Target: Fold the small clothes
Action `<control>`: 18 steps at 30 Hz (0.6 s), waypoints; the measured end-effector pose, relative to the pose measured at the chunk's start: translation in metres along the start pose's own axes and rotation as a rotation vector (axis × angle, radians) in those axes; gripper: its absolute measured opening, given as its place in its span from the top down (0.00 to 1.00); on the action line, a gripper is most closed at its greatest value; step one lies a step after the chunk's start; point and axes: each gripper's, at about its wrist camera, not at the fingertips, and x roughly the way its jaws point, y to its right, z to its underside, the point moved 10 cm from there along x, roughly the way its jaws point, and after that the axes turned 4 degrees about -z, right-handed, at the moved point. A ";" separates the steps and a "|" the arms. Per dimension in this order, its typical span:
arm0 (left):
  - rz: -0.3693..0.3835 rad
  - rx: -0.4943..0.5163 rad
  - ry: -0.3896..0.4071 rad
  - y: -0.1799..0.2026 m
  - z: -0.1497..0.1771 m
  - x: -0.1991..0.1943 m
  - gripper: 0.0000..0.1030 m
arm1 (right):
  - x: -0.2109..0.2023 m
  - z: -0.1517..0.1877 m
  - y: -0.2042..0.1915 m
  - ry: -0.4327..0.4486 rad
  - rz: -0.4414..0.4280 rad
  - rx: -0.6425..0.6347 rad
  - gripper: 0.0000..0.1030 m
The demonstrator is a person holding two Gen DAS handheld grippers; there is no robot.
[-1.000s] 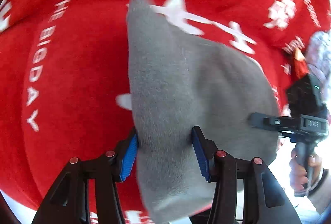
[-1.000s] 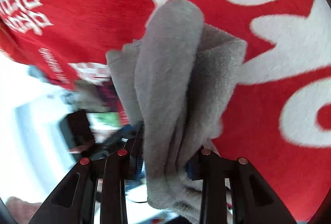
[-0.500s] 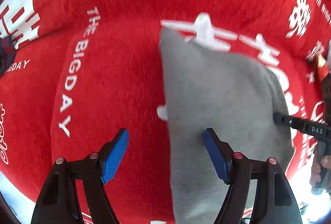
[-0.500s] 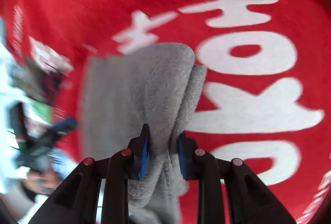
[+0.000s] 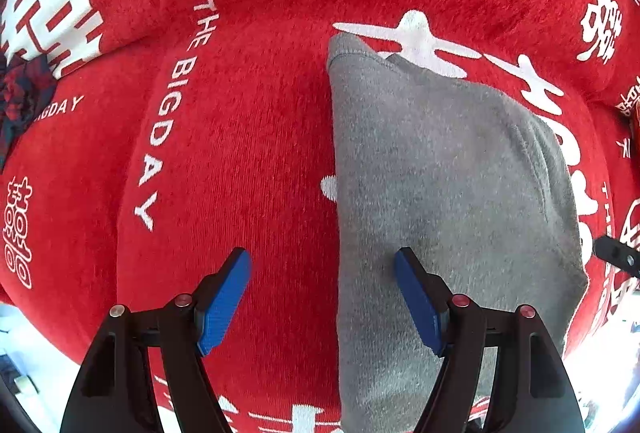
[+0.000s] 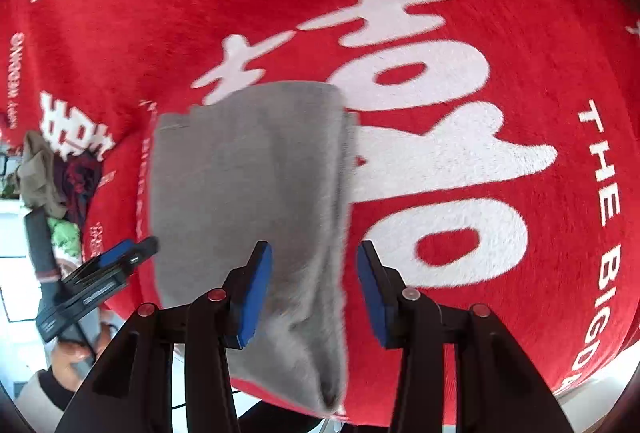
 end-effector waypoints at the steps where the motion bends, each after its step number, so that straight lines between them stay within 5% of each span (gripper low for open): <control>1: -0.002 -0.005 -0.002 0.000 0.000 0.000 0.27 | -0.001 0.002 -0.009 -0.003 -0.011 -0.017 0.62; 3: -0.006 -0.009 0.002 -0.001 0.001 -0.002 0.24 | 0.002 0.006 -0.026 -0.011 -0.015 -0.058 0.65; 4: -0.008 -0.013 0.002 -0.001 0.002 -0.002 0.07 | 0.004 0.009 -0.034 -0.017 -0.016 -0.078 0.65; 5: -0.005 -0.021 0.005 -0.001 0.002 -0.003 0.00 | 0.006 0.011 -0.042 -0.022 -0.020 -0.097 0.65; 12: -0.030 -0.034 -0.024 -0.005 0.007 0.000 0.00 | 0.018 0.025 -0.061 -0.052 0.008 -0.146 0.64; 18: -0.055 -0.043 0.066 -0.010 0.001 -0.013 0.00 | 0.037 0.044 -0.025 -0.101 0.107 -0.113 0.65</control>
